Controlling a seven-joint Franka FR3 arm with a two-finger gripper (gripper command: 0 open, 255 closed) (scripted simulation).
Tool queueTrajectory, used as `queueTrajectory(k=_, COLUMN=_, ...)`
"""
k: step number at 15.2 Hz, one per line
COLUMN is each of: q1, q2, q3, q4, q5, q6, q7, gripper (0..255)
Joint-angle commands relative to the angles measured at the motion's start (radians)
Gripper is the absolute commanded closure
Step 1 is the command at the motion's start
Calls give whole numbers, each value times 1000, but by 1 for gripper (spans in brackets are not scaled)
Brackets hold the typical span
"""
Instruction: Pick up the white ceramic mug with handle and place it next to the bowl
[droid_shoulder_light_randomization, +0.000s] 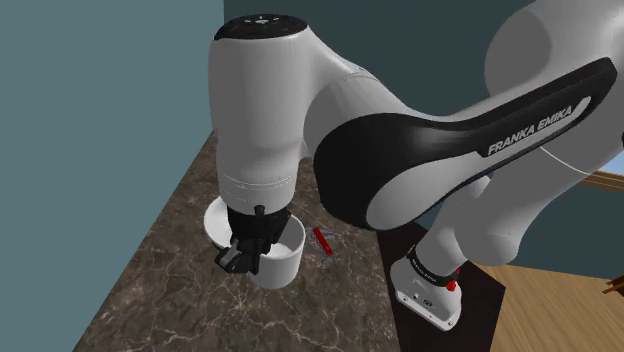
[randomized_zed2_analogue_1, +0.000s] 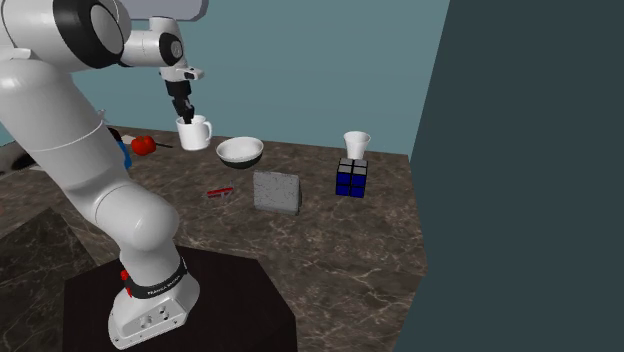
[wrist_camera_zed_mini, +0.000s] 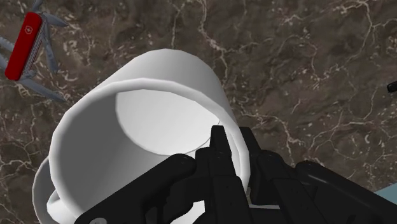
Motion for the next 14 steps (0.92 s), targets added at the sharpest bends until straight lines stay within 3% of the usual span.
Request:
queueTrajectory(k=1, q1=0, q2=8, q3=2, q4=-22, q5=-3, q6=30, q7=1, gripper=255)
queueTrajectory(k=14, q1=2, q2=91, q3=20, q4=-129, q5=-48, q6=207, q7=33, gripper=255)
